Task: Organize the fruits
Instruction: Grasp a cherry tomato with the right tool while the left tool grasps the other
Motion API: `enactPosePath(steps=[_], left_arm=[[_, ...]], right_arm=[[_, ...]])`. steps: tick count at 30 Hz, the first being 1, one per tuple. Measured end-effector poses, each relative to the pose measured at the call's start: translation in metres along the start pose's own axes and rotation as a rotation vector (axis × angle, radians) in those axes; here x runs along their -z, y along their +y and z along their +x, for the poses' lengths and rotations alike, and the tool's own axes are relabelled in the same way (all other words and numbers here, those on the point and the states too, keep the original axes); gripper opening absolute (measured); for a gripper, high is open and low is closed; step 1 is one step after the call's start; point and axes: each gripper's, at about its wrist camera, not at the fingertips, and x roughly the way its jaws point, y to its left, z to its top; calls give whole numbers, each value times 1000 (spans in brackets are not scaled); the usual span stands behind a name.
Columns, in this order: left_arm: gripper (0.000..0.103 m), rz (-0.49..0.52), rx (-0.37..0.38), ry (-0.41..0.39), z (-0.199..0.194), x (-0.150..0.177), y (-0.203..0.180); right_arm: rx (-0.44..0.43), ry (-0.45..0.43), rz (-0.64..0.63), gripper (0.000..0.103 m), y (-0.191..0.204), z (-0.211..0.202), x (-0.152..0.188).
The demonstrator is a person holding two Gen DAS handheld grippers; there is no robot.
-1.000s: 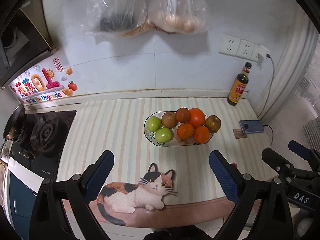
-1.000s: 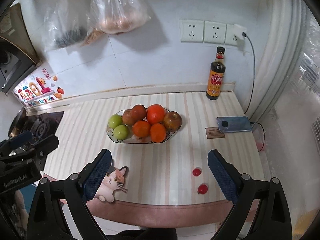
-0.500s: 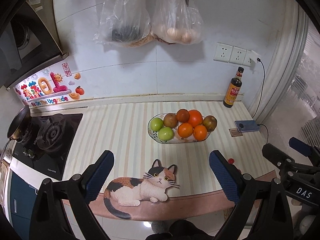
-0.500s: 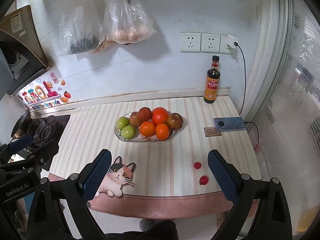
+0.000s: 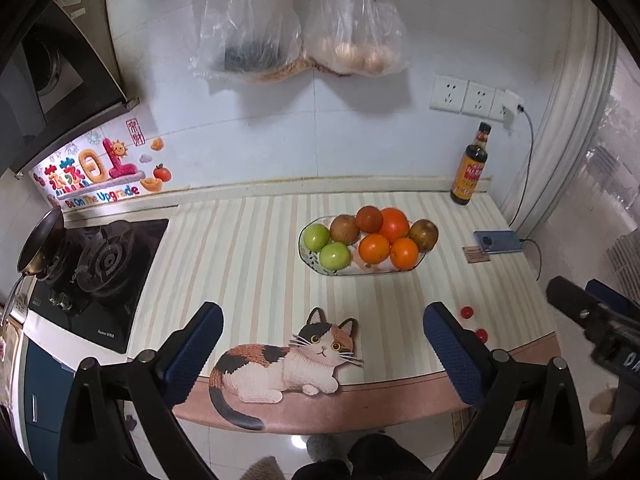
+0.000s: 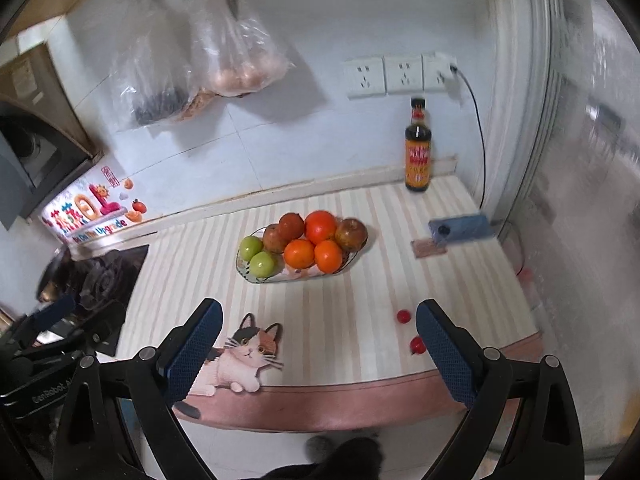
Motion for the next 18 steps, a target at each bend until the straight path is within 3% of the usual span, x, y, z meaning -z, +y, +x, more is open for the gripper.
enactPosePath(steps=[7,9,11,18], left_arm=[[103,2,-17,109,62,2,-33],[103,2,-10,153,88,4,-50],[103,19,-9,206,112,5,-67],[103,72,36,385,204,18,-128]], right_arm=[[35,106,92,96,-87,61,4],[45,164,112,72,-117,90,11],[36,241,150,62,-145,121,23],[1,415,174,48,-192,214,65]])
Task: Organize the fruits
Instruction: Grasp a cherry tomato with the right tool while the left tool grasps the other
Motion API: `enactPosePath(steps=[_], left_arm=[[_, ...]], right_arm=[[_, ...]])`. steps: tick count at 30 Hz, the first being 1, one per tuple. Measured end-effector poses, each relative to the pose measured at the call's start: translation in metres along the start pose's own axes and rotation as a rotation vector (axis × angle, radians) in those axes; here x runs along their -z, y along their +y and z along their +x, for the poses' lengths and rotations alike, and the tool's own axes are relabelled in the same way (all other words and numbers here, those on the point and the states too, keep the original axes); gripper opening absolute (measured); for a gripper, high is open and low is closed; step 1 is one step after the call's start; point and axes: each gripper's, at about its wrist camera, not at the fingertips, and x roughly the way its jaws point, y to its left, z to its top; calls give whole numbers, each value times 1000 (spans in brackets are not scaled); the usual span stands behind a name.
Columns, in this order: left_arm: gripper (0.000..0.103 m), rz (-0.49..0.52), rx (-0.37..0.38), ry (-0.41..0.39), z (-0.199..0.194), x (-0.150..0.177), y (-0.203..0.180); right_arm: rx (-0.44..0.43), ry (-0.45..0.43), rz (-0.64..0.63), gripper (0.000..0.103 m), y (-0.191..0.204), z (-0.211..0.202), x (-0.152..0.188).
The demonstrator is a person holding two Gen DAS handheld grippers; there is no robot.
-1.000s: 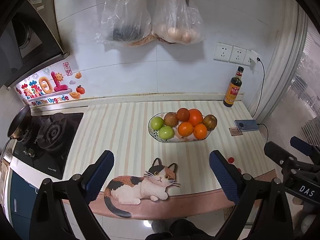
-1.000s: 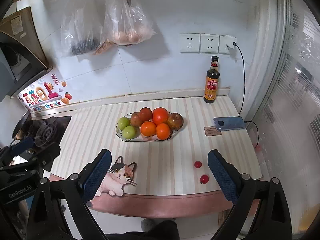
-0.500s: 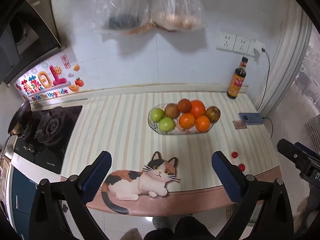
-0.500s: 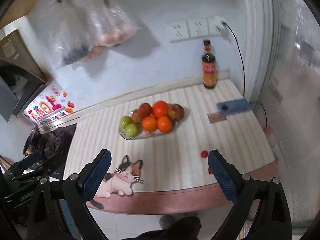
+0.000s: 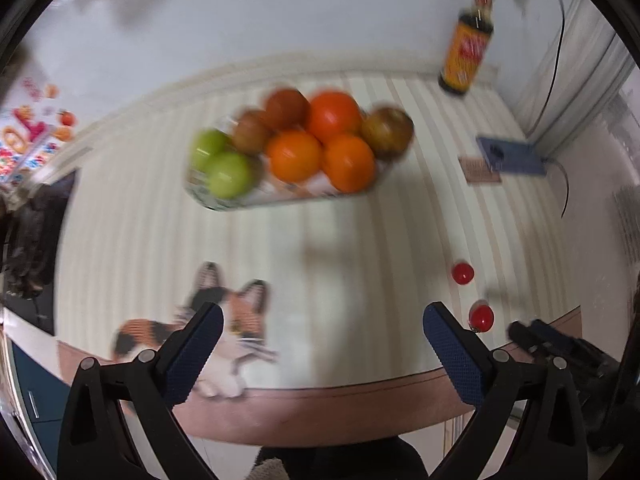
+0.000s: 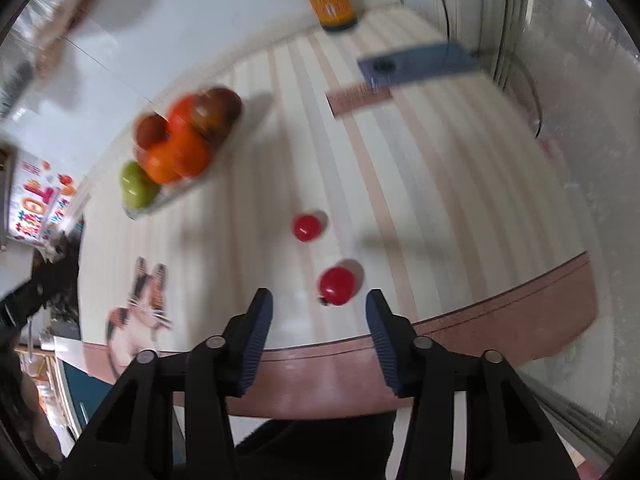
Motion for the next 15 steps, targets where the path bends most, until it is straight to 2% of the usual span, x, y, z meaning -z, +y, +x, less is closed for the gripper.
enactPosePath(steps=[1,5,7,9,11,15], left_arm=[[103,9,-6,39,17,-3,-8],[103,41,-34,107,52,-10,-26],[103,56,-39,135,64,-13,-35],[103,58,-16,164,71,-16,-43],[103,54,12,189,79,-19,-52],[102,77,75,213,88,-25,-78]], right_arm=[[3,12,-2,48,-3,10,-1],[-11,53,-23,46,-6,39,-3],[2,64,-53,41,-3,49,-5],[15,70,-85,34,0,57,-7],[23,55,-104,33,0,54,-7],[7,31,-53,33,-22,42,-9]])
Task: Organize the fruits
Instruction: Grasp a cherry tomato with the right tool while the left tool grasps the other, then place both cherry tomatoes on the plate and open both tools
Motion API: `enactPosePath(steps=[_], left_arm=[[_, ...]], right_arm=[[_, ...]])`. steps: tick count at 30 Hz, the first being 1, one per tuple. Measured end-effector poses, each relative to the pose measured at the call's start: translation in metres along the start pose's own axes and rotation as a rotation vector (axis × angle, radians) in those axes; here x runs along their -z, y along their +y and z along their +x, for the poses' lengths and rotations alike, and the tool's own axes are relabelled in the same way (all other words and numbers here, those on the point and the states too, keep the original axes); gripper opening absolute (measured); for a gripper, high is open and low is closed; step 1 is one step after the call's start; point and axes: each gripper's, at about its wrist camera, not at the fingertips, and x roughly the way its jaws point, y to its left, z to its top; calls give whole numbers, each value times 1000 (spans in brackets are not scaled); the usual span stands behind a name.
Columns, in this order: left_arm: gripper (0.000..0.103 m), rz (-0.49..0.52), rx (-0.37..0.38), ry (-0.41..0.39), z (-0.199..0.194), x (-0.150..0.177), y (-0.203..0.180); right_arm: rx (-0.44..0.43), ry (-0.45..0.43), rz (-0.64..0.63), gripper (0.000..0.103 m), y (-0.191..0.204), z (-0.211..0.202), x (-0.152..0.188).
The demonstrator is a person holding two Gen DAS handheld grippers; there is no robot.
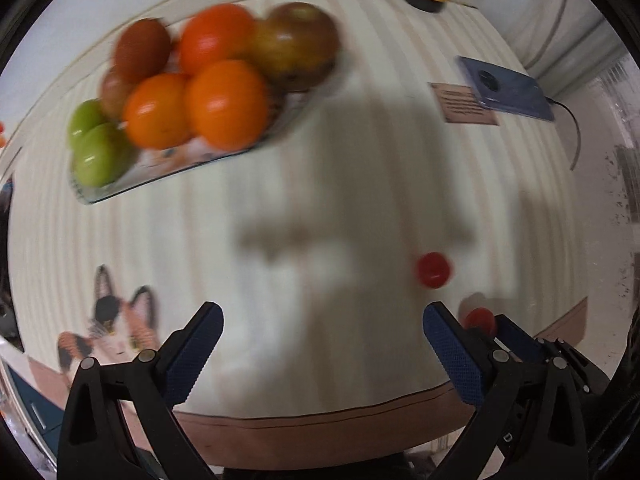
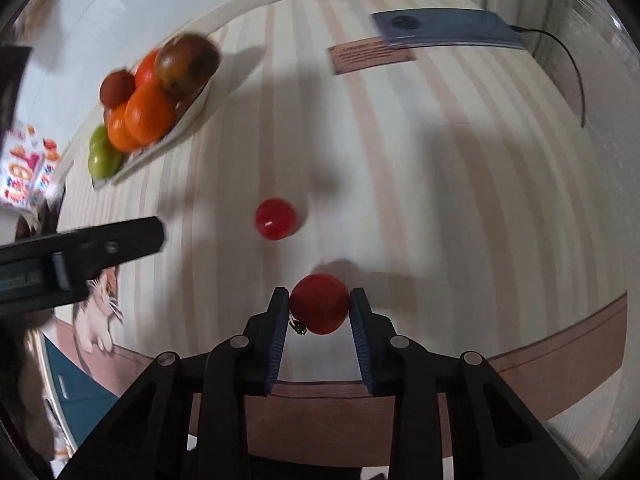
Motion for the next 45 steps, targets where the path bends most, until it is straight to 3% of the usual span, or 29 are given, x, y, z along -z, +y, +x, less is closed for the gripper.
enactPosePath(steps=[2,4,7,11,17,25,34,40,45], left_arm=[[96,39,28,9,5,-5,-16],[78,85,38,34,14,-9,-34],[63,137,47,78,29,-15,-57],[52,174,42,92,39,-17,-73],[25,215,35,91,44,-20,-88],[24,211,47,79,46,-24,-90],[24,154,94,48,13,-30,-48],[24,46,144,-15,-30,-35,14],[24,-102,182,-82,-70,-22,87]], right_arm=[[1,-9,33,33,-14,-8,-1],[13,-18,61,33,-30,-15,-1],[23,-23,100,34,-49,-22,1],[30,-33,130,34,-62,-28,3],[25,-39,147,34,-64,-28,2],[13,-48,136,34,-59,-30,-4],[-30,-79,111,34,-42,-44,-17],[-92,-101,47,34,-6,-44,-33],[-158,-92,-33,34,48,-30,-50]])
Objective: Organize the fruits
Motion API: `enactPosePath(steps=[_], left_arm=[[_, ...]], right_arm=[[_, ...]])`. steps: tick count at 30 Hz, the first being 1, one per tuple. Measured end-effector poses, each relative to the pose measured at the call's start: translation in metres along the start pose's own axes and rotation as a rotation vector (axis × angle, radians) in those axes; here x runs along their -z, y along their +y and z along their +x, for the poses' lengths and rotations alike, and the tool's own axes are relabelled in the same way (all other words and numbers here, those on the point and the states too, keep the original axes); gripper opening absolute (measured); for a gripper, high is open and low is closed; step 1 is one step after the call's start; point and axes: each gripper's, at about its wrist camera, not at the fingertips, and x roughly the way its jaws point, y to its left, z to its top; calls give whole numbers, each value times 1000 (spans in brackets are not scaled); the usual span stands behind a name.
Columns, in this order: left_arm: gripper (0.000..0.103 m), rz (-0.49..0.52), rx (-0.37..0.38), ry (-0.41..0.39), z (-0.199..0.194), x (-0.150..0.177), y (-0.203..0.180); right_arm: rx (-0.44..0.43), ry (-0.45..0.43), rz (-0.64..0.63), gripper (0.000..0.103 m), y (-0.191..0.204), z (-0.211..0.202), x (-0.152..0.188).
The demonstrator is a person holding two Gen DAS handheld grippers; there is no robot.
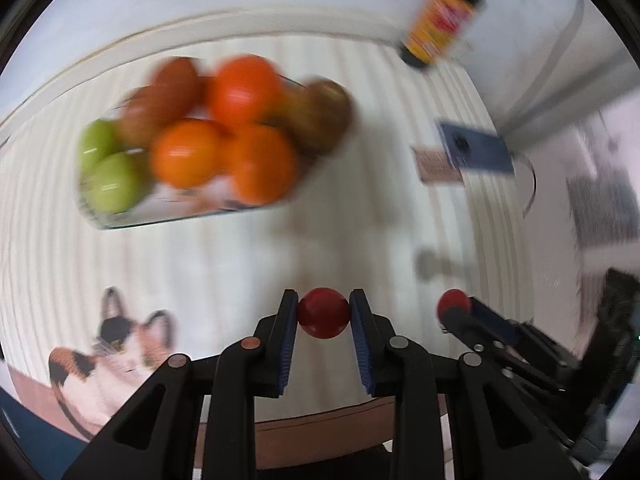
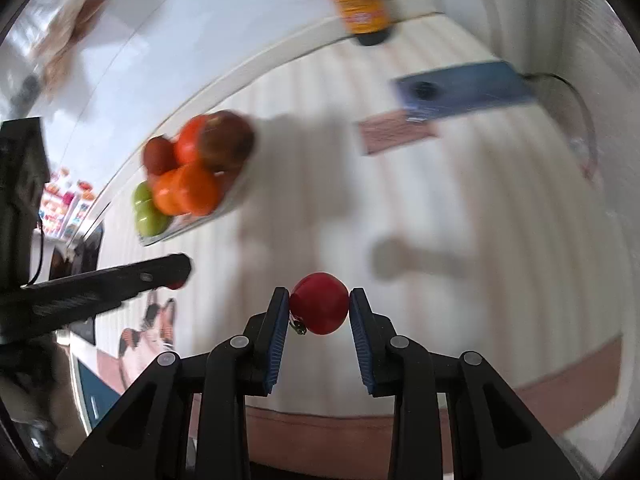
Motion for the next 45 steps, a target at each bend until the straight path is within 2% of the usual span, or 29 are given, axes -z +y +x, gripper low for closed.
enactPosePath(steps=[7,13,20,28,31,32,33,34,35,36,37,38,40,41,45], left_arm=[[24,-186,29,-60,-36,-20,102],[24,-293,95,-30,-20,-43,174],[24,-348,166,29,5,-64,224],[24,-323,185,90,41,-82,237],[25,-314,175,78,41,-84,236],[25,-310,162,80,41,-84,234],[25,-299,155,83,40,-84,232],[25,-283,147,82,38,-83,229],[26,-265,123,75,35,-83,225],[35,-243,90,68,32,-82,220],[48,-218,63,56,28,-81,216],[54,-201,45,38,22,-79,212],[84,-168,9,10,10,-73,203],[88,-157,-5,-3,6,-70,200],[91,-120,-90,-66,-14,-50,182]], right_arm=[[-115,4,-64,34,95,40,-23],[-108,0,-59,34,164,92,-37],[-54,21,1,34,186,145,-49],[-28,35,60,34,189,172,-53],[-43,57,67,36,189,177,-53],[-44,53,69,43,189,176,-53],[-48,44,72,58,190,172,-54],[-52,42,75,66,190,168,-54],[-53,41,78,81,189,165,-54],[-51,38,81,86,189,160,-54],[-47,35,76,86,189,153,-53],[-38,34,70,86,188,148,-53],[36,24,31,89,187,133,-51],[83,17,8,94,187,126,-50],[244,-34,-108,95,180,91,-45]])
